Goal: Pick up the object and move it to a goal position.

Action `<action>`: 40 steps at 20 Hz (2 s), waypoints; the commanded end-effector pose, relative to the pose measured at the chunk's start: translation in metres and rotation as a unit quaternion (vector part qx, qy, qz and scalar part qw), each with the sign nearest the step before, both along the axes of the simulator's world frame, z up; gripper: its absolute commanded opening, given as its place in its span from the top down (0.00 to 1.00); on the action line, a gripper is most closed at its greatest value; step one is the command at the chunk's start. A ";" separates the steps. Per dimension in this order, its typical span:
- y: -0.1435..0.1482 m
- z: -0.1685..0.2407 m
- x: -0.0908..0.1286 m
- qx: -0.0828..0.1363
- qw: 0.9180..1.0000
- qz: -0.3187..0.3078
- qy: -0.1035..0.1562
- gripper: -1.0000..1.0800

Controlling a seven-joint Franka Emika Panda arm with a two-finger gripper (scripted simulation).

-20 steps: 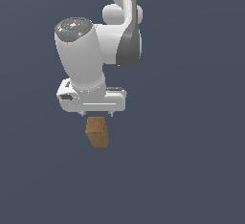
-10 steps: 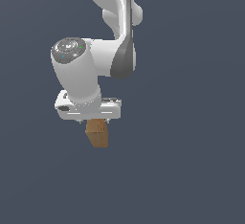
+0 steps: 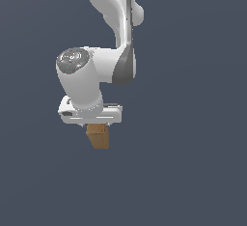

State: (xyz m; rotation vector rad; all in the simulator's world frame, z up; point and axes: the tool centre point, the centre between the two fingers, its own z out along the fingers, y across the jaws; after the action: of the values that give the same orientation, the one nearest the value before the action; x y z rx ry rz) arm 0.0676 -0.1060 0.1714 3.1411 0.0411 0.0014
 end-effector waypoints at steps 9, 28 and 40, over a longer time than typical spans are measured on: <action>0.000 -0.029 0.001 0.000 1.000 0.000 0.000 0.04; -0.009 -0.013 0.000 0.000 1.000 0.000 0.001 1.00; -0.056 0.078 0.002 0.000 1.000 0.000 0.001 1.00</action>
State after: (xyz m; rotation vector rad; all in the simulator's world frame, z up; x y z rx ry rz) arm 0.0672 -0.1543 0.2292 3.1440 0.0422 -0.0182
